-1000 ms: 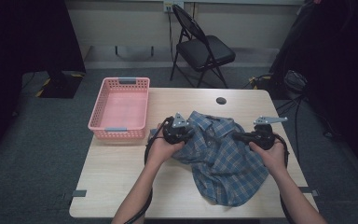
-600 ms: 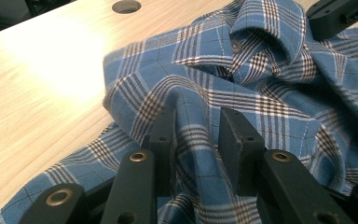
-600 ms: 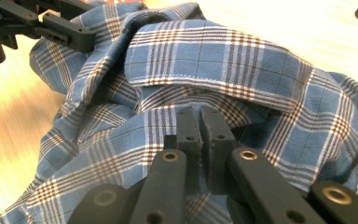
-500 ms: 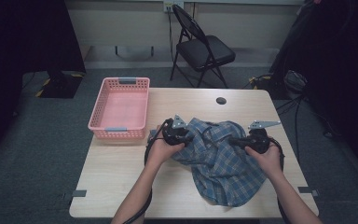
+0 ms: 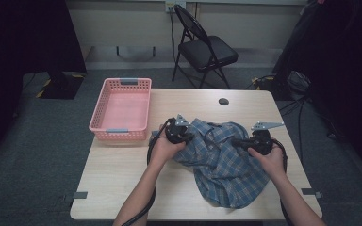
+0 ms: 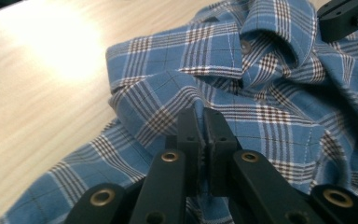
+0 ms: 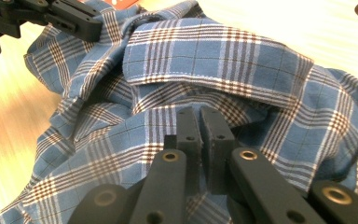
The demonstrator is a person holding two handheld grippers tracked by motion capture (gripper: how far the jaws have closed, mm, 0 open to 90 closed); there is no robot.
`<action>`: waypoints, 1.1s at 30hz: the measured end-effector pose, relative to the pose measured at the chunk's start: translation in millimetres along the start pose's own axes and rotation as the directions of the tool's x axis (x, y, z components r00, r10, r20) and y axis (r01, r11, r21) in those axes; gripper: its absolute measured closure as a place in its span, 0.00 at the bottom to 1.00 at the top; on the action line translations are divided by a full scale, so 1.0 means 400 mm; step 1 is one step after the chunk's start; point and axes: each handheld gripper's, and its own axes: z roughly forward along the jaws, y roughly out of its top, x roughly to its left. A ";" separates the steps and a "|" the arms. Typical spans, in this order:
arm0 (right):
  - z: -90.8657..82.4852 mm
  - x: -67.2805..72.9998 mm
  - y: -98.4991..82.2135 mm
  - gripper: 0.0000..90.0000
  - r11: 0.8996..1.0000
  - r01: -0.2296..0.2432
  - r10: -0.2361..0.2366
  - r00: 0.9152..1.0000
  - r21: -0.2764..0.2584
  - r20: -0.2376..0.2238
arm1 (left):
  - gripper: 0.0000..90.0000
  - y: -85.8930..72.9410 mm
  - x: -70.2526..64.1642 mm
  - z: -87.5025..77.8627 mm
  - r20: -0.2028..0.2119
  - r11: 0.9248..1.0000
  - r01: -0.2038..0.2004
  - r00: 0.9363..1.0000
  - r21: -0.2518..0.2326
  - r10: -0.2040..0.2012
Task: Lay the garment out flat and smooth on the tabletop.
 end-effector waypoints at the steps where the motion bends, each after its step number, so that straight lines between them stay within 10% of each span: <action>1: -0.004 -0.001 0.001 0.97 1.000 -0.002 0.002 1.000 -0.004 -0.001 | 0.96 0.003 -0.002 -0.005 0.002 1.000 -0.001 1.000 -0.008 0.001; 33: -0.089 0.006 0.147 0.97 0.994 0.054 -0.048 0.997 -0.093 0.057 | 0.96 0.140 -0.024 -0.091 -0.053 0.982 -0.101 0.994 -0.161 0.093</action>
